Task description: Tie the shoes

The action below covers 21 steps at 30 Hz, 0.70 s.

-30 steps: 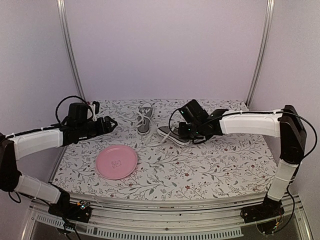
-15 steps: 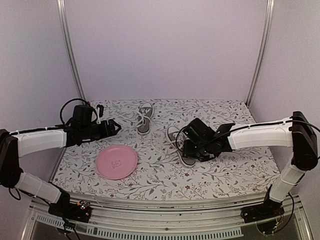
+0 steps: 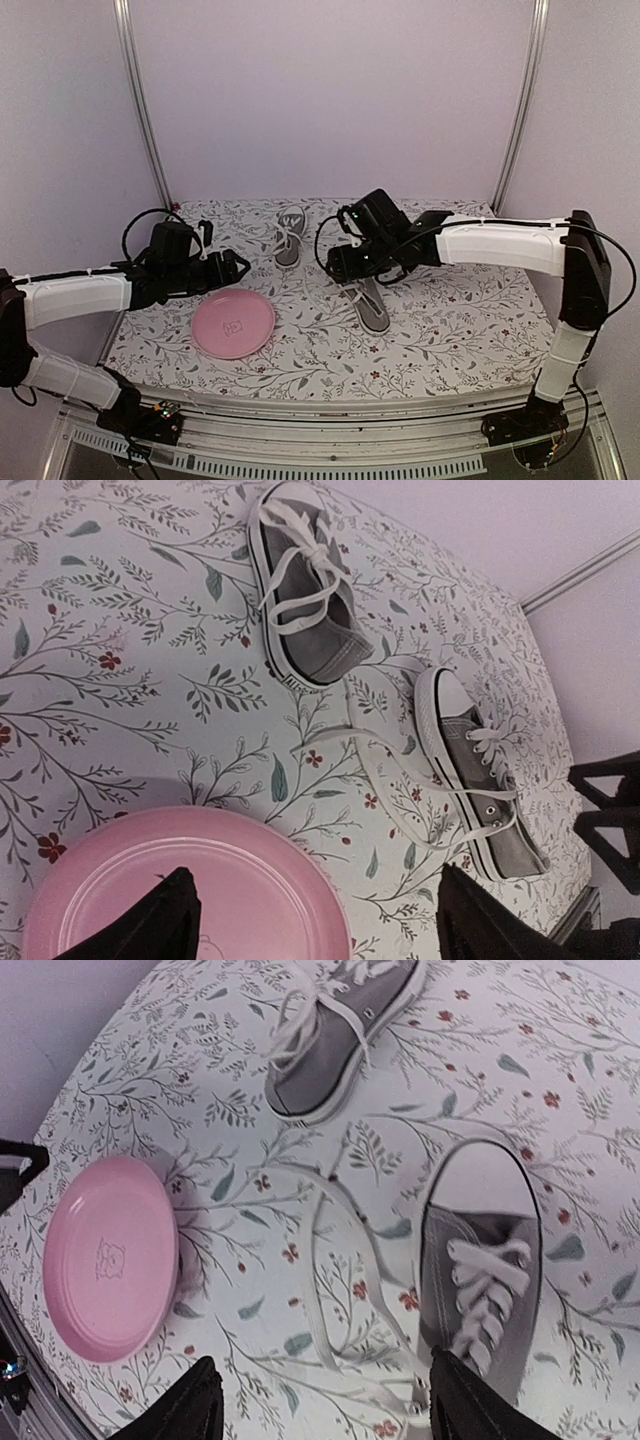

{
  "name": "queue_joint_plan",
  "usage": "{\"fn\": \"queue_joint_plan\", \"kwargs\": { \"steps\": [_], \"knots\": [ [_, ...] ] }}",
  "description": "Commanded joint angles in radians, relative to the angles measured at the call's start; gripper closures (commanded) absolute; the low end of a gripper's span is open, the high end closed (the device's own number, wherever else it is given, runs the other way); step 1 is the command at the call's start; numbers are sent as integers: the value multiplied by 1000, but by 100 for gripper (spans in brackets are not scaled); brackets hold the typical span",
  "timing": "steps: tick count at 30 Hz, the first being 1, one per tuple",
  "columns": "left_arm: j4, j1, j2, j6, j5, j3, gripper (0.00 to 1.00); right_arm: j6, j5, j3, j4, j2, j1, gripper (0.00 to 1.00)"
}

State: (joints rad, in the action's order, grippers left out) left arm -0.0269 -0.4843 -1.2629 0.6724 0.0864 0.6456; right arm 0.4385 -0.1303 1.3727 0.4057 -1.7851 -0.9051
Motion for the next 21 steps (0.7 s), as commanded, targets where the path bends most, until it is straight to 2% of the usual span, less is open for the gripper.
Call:
{"fn": "queue_joint_plan", "kwargs": {
  "steps": [1,7,9,14,21],
  "knots": [
    [46,-45,72,60,-37,-17,19,-191,152,265,35,-248,38,33],
    [103,-66,141,84,-65,-44,20,-236,170,535,106,-487,46,39],
    [114,-68,161,90,-78,-52,20,-240,174,585,112,-538,49,45],
    [122,-68,198,99,-89,-78,20,-261,183,647,117,-653,50,56],
    [137,-68,225,110,-97,-99,19,-323,105,652,113,-696,50,57]
  ]
}}
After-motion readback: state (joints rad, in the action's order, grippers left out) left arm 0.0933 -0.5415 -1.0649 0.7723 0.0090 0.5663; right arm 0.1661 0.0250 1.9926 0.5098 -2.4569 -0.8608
